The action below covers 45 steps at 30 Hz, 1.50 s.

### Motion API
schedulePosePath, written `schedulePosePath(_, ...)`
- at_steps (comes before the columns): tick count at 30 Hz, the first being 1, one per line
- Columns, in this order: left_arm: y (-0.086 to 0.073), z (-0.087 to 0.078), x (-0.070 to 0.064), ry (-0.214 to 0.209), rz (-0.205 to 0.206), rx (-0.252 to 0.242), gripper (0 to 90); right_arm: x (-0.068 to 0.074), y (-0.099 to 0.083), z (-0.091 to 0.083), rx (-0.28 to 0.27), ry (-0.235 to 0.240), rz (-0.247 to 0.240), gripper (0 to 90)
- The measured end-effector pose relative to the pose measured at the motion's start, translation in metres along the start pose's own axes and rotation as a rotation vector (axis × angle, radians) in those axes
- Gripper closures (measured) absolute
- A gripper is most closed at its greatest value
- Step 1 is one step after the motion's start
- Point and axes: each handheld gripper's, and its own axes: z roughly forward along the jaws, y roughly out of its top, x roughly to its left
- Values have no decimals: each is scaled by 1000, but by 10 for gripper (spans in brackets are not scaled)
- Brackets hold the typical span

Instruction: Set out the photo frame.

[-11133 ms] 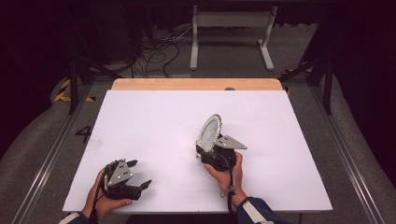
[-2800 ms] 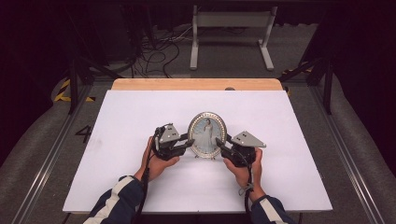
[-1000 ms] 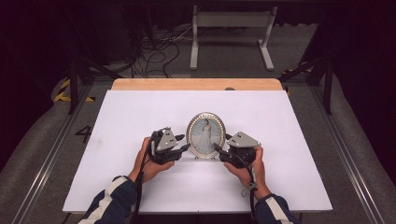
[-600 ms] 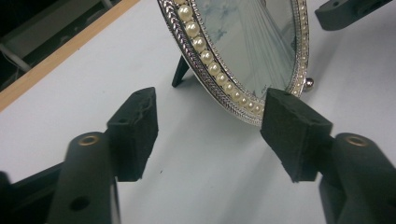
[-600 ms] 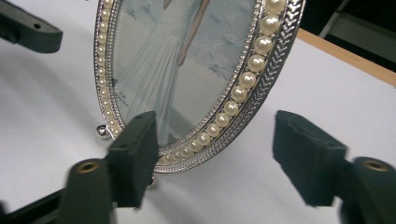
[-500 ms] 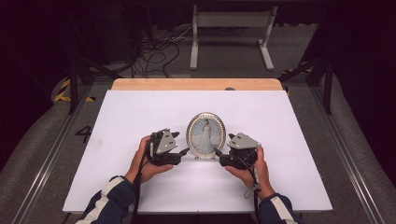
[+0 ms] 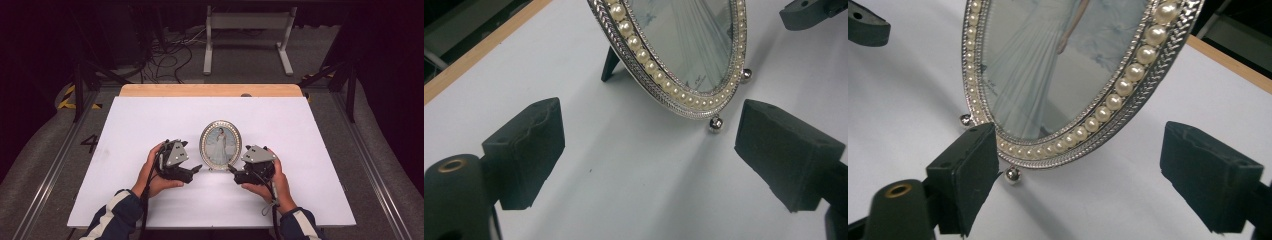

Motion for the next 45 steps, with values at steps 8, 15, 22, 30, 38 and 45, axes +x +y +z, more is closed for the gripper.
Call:
schedulePosePath(8,-6,-1,-2,-12,24,22,99,5,2,-1,15,22,-28,121)
schedulePosePath(15,-6,-1,-4,-5,34,28,98,4,-2,-1,41,15,-35,125)
schedulePosePath(22,-4,-2,-9,6,63,41,96,0,-8,-5,52,2,-36,132)
schedulePosePath(30,-11,-9,-10,10,61,45,96,-1,-13,-13,46,-24,-60,134)
schedulePosePath(38,-20,-22,-8,29,63,49,94,-5,-21,-22,14,-40,-65,149)
schedulePosePath(45,-26,-27,-7,42,62,67,91,-6,-26,-26,20,-55,-75,149)
